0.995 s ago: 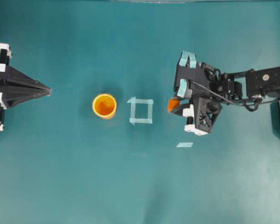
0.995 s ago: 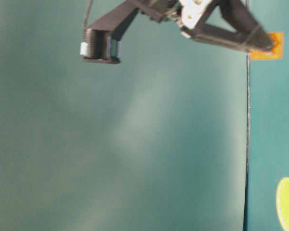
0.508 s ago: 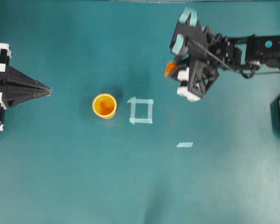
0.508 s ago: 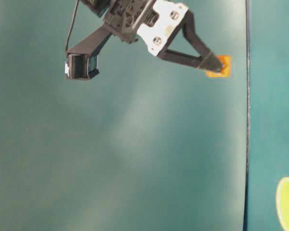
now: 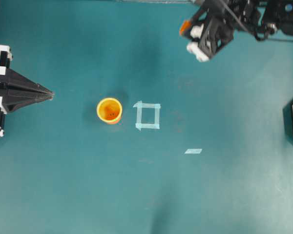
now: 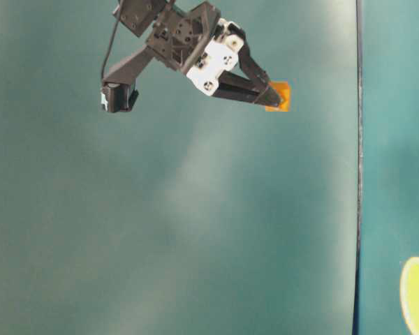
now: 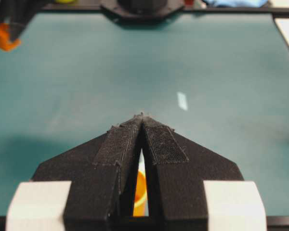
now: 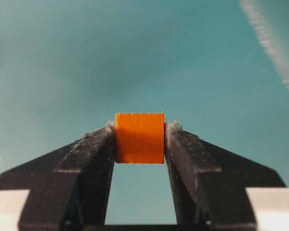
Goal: Move the block backward with right arm.
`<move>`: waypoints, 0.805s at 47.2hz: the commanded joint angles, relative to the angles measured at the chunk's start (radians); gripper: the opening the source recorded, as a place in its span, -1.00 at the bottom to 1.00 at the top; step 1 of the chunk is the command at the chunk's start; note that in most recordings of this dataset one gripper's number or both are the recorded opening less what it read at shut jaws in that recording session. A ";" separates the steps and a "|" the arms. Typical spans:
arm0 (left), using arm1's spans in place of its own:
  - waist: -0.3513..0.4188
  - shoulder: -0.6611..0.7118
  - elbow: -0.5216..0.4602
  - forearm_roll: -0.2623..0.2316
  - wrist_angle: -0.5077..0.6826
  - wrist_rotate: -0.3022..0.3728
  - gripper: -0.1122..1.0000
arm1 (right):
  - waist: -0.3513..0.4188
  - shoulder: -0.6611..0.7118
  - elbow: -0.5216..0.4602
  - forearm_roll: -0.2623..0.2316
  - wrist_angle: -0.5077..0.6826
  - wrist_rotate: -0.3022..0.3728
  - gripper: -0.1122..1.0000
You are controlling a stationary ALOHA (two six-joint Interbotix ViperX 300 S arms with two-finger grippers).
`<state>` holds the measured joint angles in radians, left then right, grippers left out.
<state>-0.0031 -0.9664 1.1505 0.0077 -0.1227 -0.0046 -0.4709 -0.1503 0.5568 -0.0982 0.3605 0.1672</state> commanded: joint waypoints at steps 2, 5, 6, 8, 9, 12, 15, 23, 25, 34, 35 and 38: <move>0.000 0.008 -0.032 0.003 -0.005 0.000 -0.79 | -0.037 0.002 -0.051 -0.005 -0.008 0.000 -0.07; -0.002 0.008 -0.032 0.003 -0.005 0.000 -0.79 | -0.060 0.017 -0.072 -0.009 -0.008 0.000 -0.07; 0.000 0.006 -0.031 0.003 -0.005 0.000 -0.79 | -0.066 0.021 -0.077 -0.011 -0.008 0.000 -0.07; 0.000 0.006 -0.031 0.003 -0.005 0.000 -0.79 | -0.078 0.031 -0.092 -0.015 -0.008 0.000 -0.07; -0.002 0.008 -0.031 0.003 -0.005 0.000 -0.79 | -0.084 0.034 -0.098 -0.017 -0.006 0.000 -0.07; 0.000 0.006 -0.032 0.003 -0.005 0.000 -0.79 | -0.100 0.046 -0.117 -0.021 -0.006 0.000 -0.07; -0.002 0.006 -0.032 0.003 -0.005 0.000 -0.79 | -0.112 0.058 -0.133 -0.025 -0.006 0.000 -0.07; 0.000 0.006 -0.032 0.003 -0.005 0.000 -0.79 | -0.144 0.083 -0.176 -0.031 -0.006 0.002 -0.07; -0.002 0.005 -0.031 0.003 -0.005 0.000 -0.79 | -0.152 0.087 -0.183 -0.031 -0.006 0.002 -0.07; -0.002 0.002 -0.031 0.003 -0.005 0.000 -0.79 | -0.181 0.103 -0.206 -0.031 -0.008 0.002 -0.07; -0.002 0.002 -0.031 0.003 -0.005 0.000 -0.79 | -0.184 0.103 -0.207 -0.031 -0.008 0.003 -0.07; -0.002 0.002 -0.032 0.003 -0.005 0.000 -0.79 | -0.195 0.104 -0.209 -0.031 -0.008 0.003 -0.07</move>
<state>-0.0031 -0.9664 1.1505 0.0092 -0.1227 -0.0046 -0.6550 -0.0322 0.3774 -0.1258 0.3605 0.1687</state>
